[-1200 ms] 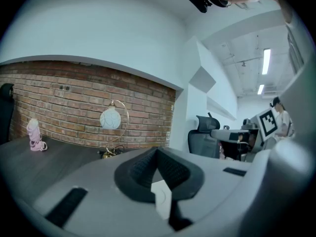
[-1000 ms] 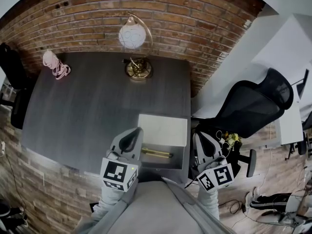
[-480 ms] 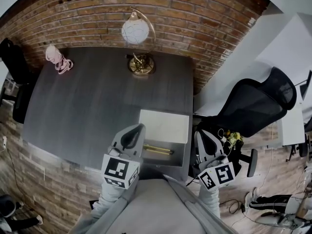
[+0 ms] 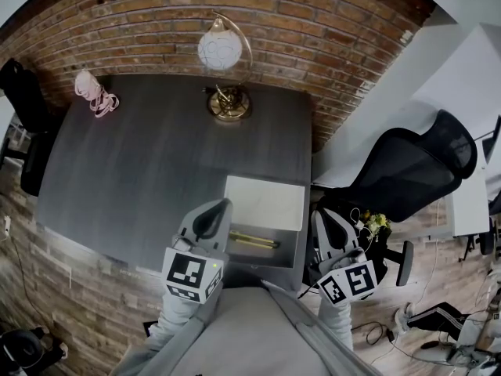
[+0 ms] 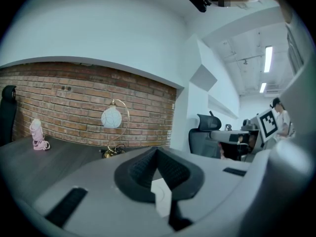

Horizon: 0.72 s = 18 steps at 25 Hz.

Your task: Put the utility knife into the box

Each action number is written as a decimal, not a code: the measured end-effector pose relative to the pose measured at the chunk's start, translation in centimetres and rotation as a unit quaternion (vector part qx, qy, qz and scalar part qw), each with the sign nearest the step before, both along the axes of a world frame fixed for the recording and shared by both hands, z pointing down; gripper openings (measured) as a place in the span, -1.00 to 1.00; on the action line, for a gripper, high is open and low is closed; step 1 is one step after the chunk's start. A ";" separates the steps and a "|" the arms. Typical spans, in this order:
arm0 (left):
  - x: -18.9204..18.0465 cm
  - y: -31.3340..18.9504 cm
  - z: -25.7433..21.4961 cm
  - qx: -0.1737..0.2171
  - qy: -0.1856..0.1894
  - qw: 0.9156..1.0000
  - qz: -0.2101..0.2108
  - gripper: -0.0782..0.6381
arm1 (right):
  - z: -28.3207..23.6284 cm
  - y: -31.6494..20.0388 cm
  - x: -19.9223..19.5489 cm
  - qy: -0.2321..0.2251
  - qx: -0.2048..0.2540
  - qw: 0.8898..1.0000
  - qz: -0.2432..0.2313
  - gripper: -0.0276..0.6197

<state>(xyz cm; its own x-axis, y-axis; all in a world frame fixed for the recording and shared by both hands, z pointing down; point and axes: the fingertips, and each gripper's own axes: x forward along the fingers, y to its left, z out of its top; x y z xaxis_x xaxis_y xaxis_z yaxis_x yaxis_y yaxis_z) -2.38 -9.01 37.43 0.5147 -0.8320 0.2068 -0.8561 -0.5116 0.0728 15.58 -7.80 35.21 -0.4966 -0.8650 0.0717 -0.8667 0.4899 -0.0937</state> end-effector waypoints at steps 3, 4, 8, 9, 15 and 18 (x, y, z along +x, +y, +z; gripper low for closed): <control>-0.1 0.0 0.0 0.000 0.002 1.000 -0.002 -0.73 | 0.0 0.0 0.0 0.000 0.000 1.000 0.001 -0.86; -0.1 0.0 0.1 0.000 0.003 1.000 -0.004 -0.73 | 0.1 0.0 0.0 0.001 0.000 1.000 0.001 -0.86; -0.1 0.0 0.0 0.000 0.003 1.000 -0.001 -0.73 | 0.2 0.0 0.0 0.001 -0.003 1.000 0.002 -0.86; -0.1 0.0 0.0 0.000 0.003 1.000 0.000 -0.73 | 0.2 0.0 0.0 0.001 -0.003 1.000 0.002 -0.86; -0.3 -0.2 0.1 -0.001 0.002 1.000 -0.001 -0.73 | 0.5 -0.2 -0.4 0.004 -0.007 1.000 -0.002 -0.86; -0.4 -0.2 0.1 -0.001 0.003 1.000 -0.001 -0.73 | 0.7 -0.3 -0.6 0.004 -0.011 1.000 -0.002 -0.86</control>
